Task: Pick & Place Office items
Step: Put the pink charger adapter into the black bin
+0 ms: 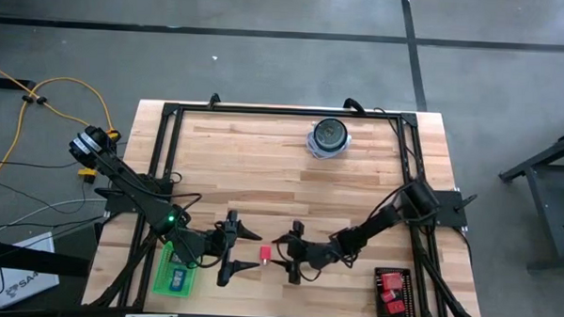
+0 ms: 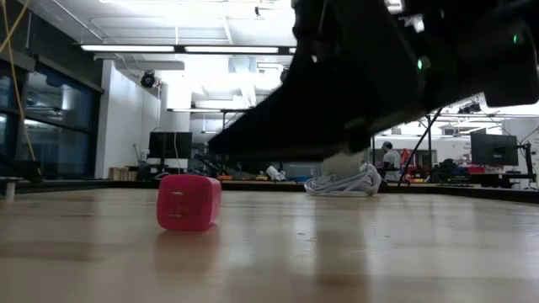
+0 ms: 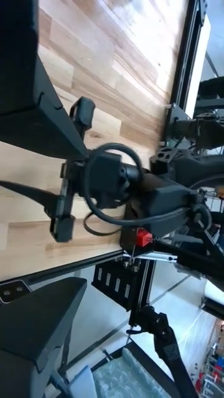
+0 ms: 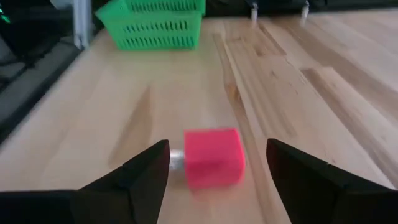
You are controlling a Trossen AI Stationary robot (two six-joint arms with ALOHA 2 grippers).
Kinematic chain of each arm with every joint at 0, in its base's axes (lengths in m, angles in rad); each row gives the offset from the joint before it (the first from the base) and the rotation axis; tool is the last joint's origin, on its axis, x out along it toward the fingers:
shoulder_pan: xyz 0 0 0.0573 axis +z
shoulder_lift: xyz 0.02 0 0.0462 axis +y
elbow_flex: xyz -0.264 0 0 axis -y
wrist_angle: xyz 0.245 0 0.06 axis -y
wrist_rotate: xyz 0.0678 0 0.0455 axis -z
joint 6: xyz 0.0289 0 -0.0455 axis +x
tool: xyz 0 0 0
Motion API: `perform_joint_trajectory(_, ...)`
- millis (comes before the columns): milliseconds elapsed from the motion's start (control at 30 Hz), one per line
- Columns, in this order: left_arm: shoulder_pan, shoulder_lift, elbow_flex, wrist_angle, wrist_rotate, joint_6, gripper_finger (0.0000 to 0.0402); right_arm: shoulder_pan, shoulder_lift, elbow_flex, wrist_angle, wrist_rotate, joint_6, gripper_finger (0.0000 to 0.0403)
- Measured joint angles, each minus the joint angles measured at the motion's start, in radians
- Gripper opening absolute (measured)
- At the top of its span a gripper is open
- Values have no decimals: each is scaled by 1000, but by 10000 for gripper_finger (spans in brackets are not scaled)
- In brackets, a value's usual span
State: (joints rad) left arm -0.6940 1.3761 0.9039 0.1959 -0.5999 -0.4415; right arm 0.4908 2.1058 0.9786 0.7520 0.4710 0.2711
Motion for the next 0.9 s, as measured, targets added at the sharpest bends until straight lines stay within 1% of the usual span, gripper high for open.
perform_joint_trajectory(167, 0, 0, 0, 1, 0, 0, 317, 0, 27, 0, 26, 1, 11, 254)
perform_joint_trajectory(433, 0, 0, 0, 0, 0, 0, 317, 0, 28, 0, 23, 0, -13, 254)
perform_joint_trajectory(900, 0, 0, 0, 0, 0, 0, 317, -3, 28, 0, 15, -51, -7, 254)
